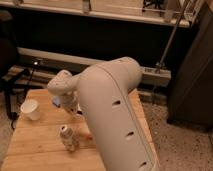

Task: Push the eraser across the table

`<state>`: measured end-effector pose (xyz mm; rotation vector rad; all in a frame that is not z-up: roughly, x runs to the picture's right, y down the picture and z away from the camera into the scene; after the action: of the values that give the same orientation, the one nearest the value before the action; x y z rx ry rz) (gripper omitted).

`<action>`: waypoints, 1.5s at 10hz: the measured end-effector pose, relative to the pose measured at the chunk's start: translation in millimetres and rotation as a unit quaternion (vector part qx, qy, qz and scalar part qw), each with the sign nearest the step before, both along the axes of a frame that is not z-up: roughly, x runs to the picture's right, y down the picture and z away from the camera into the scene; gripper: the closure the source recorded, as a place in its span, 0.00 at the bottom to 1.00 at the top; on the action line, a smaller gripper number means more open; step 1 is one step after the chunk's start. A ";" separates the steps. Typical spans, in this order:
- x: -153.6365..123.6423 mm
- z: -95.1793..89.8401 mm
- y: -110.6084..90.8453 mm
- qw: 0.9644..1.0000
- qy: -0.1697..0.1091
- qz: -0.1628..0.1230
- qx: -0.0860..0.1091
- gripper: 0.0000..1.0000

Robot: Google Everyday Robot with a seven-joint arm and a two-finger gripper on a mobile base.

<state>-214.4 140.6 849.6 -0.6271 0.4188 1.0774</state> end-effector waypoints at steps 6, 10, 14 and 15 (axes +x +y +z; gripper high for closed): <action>-79.6 -9.9 9.8 0.997 -0.078 0.009 -0.004 1.00; -59.2 12.3 -5.7 0.997 -0.074 -0.004 0.015 1.00; -36.7 33.1 1.9 0.998 -0.059 -0.011 -0.016 1.00; -32.5 38.2 -2.0 0.998 -0.054 -0.008 -0.018 1.00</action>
<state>-246.9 138.7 887.8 -0.7082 0.3499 1.0174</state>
